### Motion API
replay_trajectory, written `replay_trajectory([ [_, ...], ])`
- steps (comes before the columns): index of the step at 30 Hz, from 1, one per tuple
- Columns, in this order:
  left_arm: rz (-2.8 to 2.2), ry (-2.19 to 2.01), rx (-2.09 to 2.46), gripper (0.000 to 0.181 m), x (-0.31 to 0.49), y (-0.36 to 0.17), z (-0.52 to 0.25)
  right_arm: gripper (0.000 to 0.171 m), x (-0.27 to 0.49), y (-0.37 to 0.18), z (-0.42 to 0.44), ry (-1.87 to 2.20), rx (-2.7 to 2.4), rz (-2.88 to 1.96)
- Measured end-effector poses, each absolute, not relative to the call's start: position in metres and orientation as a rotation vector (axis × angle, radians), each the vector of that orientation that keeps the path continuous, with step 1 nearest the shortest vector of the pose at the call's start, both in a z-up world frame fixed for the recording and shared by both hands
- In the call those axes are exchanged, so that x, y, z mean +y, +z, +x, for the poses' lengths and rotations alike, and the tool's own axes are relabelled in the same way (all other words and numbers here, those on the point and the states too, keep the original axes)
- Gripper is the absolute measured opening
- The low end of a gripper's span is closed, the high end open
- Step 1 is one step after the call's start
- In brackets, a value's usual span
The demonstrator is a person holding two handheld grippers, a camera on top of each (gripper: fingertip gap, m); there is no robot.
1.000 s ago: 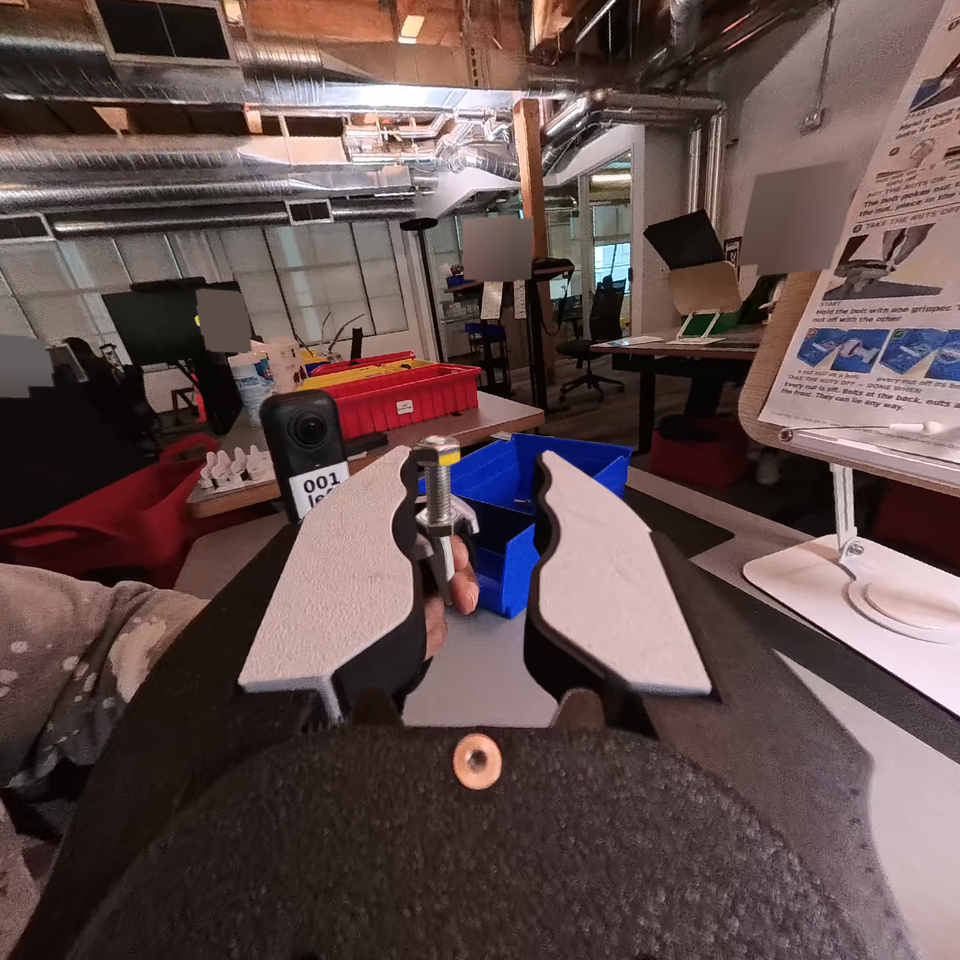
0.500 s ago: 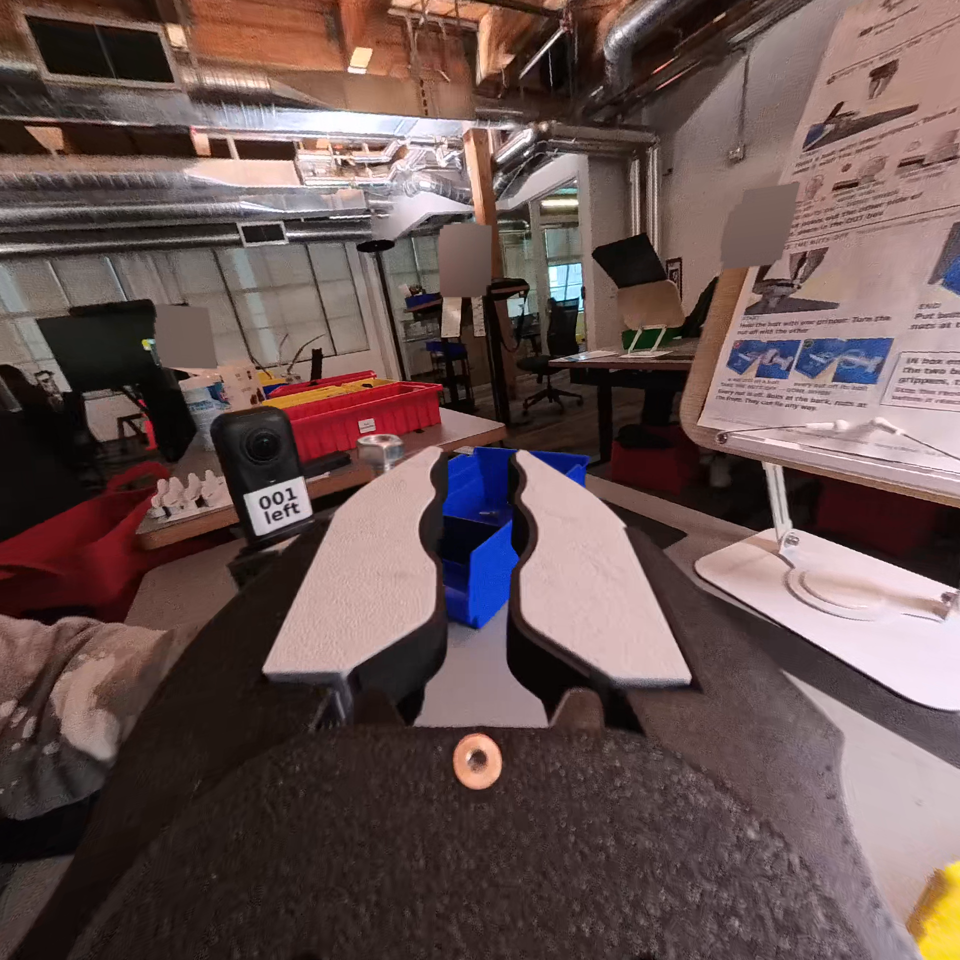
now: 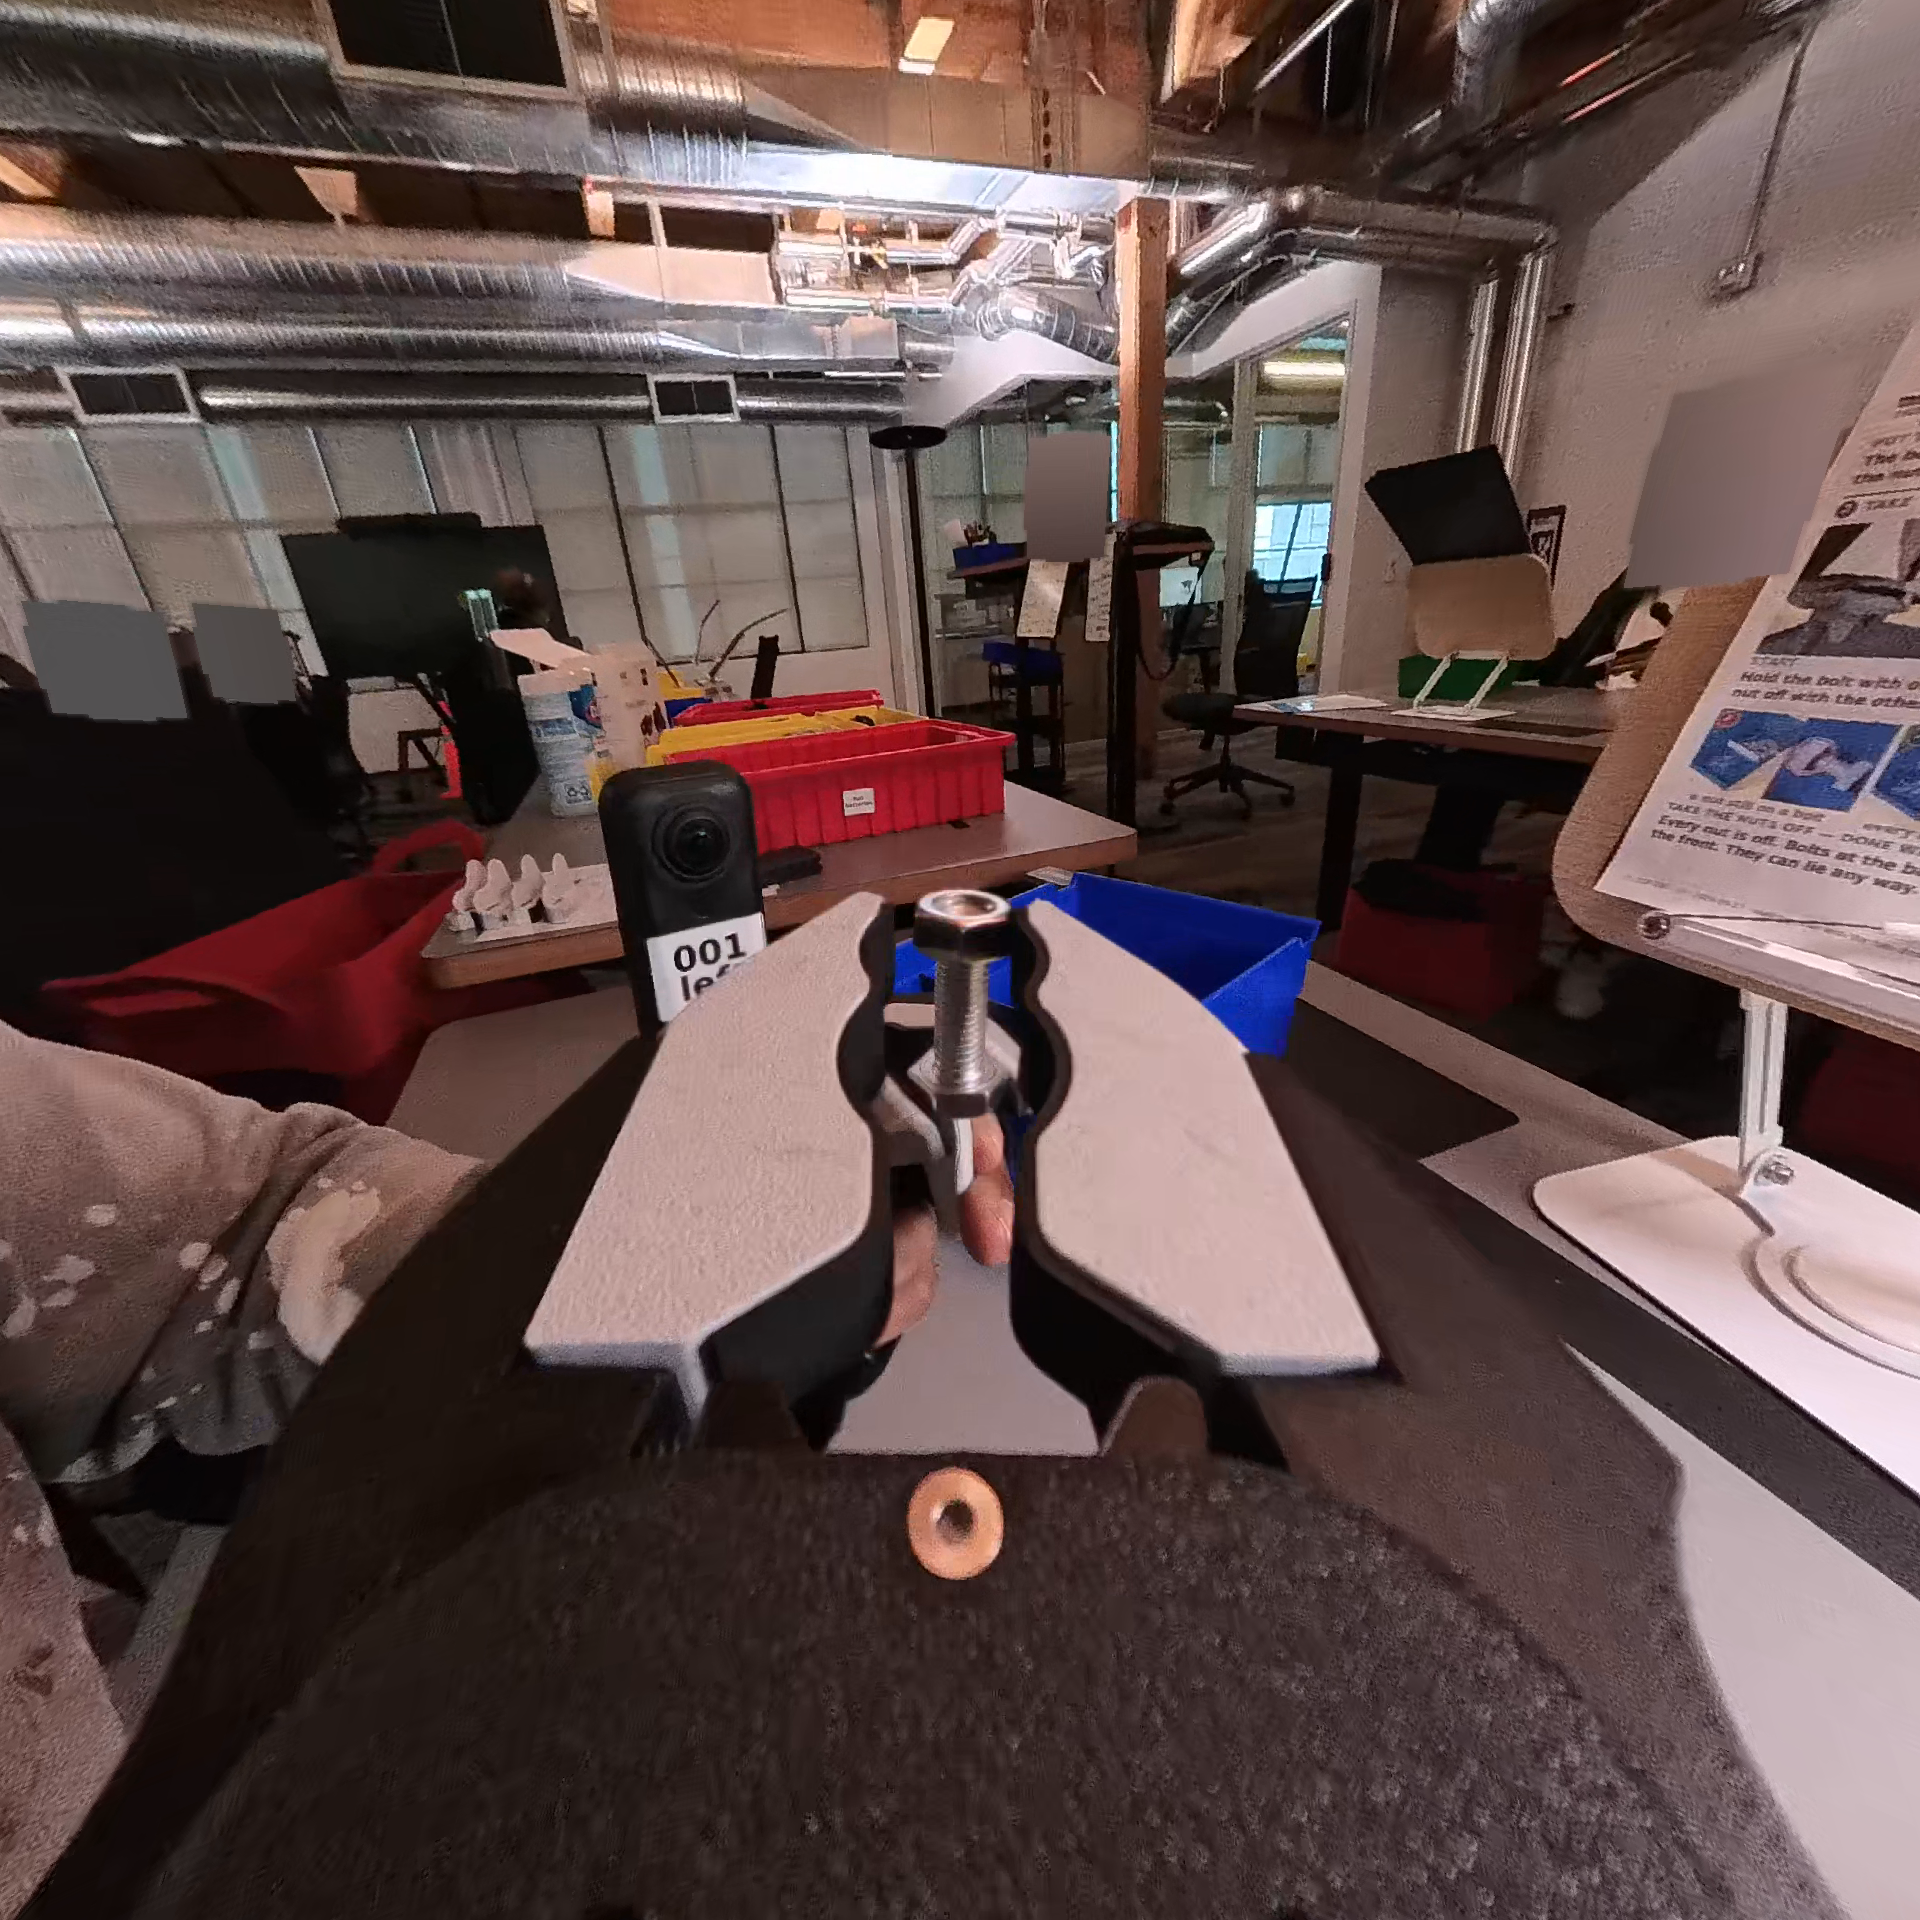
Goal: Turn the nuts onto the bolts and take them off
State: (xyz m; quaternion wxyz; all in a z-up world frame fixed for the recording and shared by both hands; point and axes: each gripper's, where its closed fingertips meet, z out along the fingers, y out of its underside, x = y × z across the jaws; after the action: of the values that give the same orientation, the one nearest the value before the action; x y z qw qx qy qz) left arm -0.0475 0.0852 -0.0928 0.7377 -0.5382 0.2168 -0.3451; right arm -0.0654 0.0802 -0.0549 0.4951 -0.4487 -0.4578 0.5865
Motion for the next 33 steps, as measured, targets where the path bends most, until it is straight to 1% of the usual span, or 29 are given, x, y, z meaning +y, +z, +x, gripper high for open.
replay_trajectory([
  [1, -1.182, -0.764, 0.479, 0.017, 0.085, -0.093, -0.047, 0.017, 0.081, -0.055, -0.065, 1.415, -1.11, -1.086],
  [5, -1.164, -0.849, 0.52, 0.017, 0.079, -0.093, -0.039, 0.017, 0.077, -0.056, -0.059, 1.442, -1.209, -1.054],
  [13, -1.048, -1.438, 0.735, 0.017, 0.034, -0.095, -0.002, 0.017, 0.039, -0.059, -0.021, 1.794, -1.507, -0.765],
  [16, -1.024, -1.527, 0.769, 0.018, 0.026, -0.097, 0.005, 0.017, 0.029, -0.061, -0.012, 1.859, -1.564, -0.701],
  [21, -1.037, -1.436, 0.707, 0.017, 0.037, -0.097, -0.002, 0.018, 0.039, -0.061, -0.016, 1.819, -1.526, -0.753],
  [24, -1.048, -1.284, 0.592, 0.017, 0.055, -0.091, -0.019, 0.029, 0.054, -0.059, -0.021, 1.754, -1.459, -0.833],
  [28, -1.11, -0.985, 0.517, 0.017, 0.075, -0.092, -0.038, 0.034, 0.076, -0.057, -0.036, 1.592, -1.334, -0.96],
  [33, -1.11, -0.836, 0.505, 0.017, 0.078, -0.091, -0.038, 0.037, 0.084, -0.057, -0.049, 1.542, -1.234, -1.044],
])
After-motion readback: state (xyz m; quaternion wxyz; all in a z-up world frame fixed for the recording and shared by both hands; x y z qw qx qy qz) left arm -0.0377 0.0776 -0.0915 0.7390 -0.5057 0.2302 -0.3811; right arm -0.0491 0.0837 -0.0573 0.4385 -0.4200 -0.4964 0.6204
